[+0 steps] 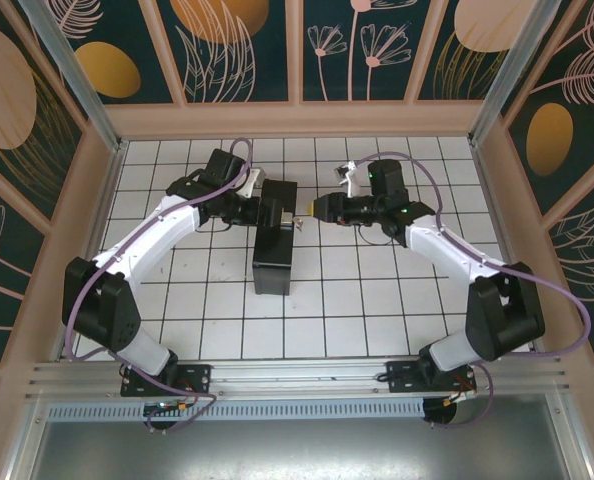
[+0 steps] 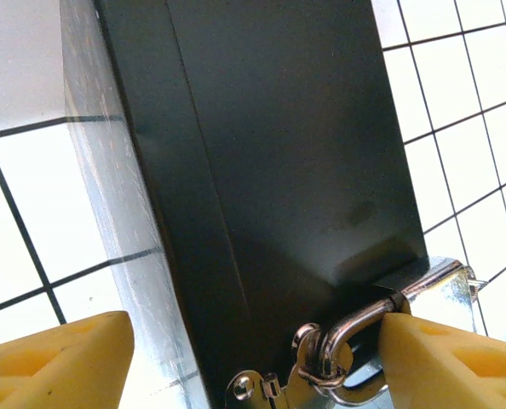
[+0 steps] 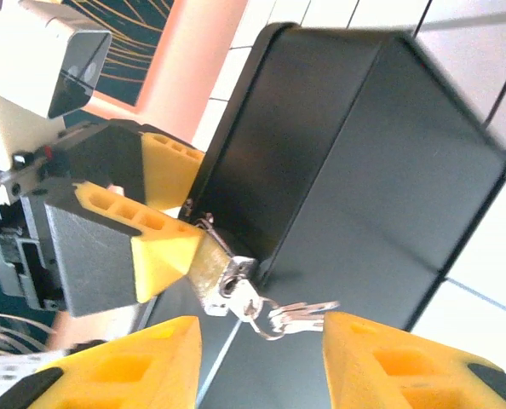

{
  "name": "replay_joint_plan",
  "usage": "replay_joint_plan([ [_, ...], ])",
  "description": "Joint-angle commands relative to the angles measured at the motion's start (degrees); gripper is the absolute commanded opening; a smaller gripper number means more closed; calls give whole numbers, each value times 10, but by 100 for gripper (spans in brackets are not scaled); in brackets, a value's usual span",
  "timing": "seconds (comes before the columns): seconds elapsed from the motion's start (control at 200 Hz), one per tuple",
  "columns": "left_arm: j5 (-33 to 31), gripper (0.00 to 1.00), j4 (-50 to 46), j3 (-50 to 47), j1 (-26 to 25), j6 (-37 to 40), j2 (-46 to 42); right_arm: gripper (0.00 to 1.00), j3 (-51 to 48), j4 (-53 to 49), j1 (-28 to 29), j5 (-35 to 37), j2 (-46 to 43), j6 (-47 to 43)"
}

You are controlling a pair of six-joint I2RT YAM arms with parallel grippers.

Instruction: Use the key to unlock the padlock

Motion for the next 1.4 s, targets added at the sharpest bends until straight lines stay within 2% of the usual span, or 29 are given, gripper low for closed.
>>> replay_joint_plan([
  [0.0, -1, 76, -10, 3, 4, 12, -4, 42, -20, 12, -2, 57, -36, -157],
  [0.1, -1, 75, -13, 13, 6, 13, 2, 42, -69, 92, 0, 78, -55, -270],
  [0.25, -4, 75, -18, 20, 8, 18, 10, 44, -200, 318, 21, 122, -87, -417],
  [0.44, 0, 75, -10, 16, 10, 19, 12, 46, -267, 483, 36, 114, -66, -501],
  [0.616, 0, 74, -8, 18, 11, 21, 13, 43, -300, 668, 59, 119, -12, -592],
  [0.786, 1, 74, -11, 23, 15, 20, 13, 42, -296, 716, 62, 100, 28, -646],
  [1.131, 8, 74, -11, 32, 16, 19, 27, 41, -272, 659, 92, 84, 34, -690],
  [1.396, 3, 73, -15, 37, 16, 24, 35, 39, -232, 625, 84, 73, 66, -714],
])
